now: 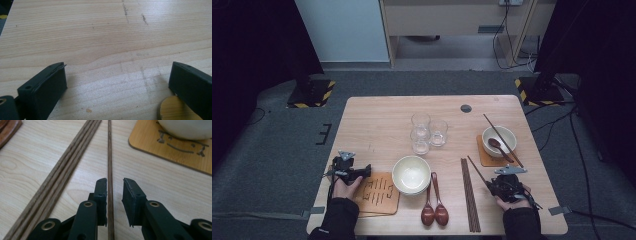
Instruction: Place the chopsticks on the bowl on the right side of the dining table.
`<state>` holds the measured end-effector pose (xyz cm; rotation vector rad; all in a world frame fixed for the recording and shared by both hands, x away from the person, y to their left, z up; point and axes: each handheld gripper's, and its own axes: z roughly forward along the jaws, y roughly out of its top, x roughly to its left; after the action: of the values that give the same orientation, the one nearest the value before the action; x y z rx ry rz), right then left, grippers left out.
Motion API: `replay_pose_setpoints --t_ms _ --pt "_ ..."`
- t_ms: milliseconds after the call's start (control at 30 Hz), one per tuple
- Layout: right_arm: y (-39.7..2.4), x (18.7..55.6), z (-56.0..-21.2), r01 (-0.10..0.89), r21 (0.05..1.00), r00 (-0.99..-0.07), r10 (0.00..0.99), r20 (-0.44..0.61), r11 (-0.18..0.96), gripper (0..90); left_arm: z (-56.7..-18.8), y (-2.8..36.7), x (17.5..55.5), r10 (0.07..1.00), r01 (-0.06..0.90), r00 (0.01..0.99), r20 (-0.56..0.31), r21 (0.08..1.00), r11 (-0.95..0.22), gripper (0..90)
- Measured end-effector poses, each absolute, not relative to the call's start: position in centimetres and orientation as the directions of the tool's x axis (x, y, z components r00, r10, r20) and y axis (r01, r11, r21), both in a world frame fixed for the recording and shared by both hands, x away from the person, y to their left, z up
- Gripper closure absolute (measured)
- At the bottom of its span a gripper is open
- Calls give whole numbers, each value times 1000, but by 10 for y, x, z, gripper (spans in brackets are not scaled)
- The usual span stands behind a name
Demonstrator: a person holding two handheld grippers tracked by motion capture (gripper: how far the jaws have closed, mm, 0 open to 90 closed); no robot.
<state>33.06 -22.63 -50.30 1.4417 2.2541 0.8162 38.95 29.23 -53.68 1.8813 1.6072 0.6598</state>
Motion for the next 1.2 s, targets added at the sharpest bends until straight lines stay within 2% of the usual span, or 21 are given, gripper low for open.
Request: replay_pose_setpoints --t_ms 900,1200 --pt "-224 330 -511 746 571 -434 900 26 343 841 -537 292 389 988 705 155 3 700 -113 3" --pt "-224 331 -511 752 562 -430 902 24 344 850 -537 292 389 988 705 155 3 700 -113 3"
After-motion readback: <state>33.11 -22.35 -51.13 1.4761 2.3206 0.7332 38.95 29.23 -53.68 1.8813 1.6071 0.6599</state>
